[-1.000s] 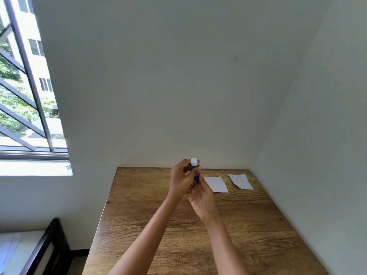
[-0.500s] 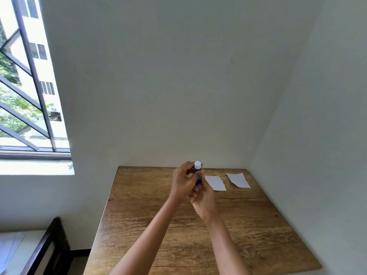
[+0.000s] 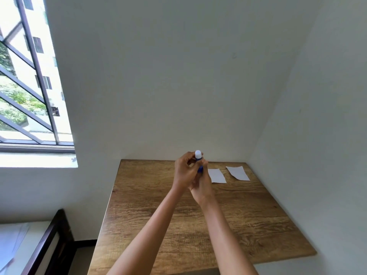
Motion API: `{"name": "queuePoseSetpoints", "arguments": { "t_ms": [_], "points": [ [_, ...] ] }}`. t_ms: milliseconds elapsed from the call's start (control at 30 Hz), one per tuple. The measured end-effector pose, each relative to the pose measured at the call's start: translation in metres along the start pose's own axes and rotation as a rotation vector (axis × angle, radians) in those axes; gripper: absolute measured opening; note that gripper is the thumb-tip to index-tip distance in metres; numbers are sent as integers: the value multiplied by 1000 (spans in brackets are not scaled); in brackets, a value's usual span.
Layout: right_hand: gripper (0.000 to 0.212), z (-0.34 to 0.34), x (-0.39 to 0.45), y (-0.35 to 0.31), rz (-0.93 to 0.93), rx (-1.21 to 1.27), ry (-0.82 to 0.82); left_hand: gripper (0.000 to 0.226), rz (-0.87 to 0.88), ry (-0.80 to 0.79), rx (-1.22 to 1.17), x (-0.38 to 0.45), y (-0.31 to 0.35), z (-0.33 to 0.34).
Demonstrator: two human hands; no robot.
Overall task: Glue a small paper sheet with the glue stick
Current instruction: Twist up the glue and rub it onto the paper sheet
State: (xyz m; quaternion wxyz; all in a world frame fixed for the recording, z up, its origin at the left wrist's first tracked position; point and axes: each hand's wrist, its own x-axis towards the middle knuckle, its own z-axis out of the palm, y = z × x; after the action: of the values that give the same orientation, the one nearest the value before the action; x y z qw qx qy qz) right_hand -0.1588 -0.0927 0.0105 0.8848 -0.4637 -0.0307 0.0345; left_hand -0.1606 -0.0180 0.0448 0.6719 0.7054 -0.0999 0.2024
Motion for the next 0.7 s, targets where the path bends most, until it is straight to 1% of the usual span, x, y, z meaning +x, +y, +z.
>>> {"name": "queuePoseSetpoints", "arguments": {
  "t_ms": [67, 133, 233, 333, 400, 467, 567, 700],
  "points": [
    [41, -2, -1, 2, 9, 146, -100, 7, 3, 29, -19, 3, 1, -4],
    [35, -5, -2, 5, 14, 165, -134, 8, -6, 32, -32, 6, 0, -10],
    [36, -3, 0, 5, 11, 65, -76, 10, 11, -2, -7, 5, -2, -13],
    [47, 0, 3, 4, 45, -30, -8, 10, 17, -30, 2, 6, -1, -10],
    [51, 1, 2, 5, 28, 13, -76, 10, -10, -13, -46, 9, 0, -11],
    [44, -1, -1, 7, -4, 83, -143, 12, -32, -2, -88, 12, 0, -12],
    [40, 1, -2, 6, -29, 115, -106, 10, -21, -29, -82, 14, 1, -14],
    [45, 8, 1, 2, 5, 143, -44, 8, 1, -66, -61, 15, 5, -11]
  ]
}}
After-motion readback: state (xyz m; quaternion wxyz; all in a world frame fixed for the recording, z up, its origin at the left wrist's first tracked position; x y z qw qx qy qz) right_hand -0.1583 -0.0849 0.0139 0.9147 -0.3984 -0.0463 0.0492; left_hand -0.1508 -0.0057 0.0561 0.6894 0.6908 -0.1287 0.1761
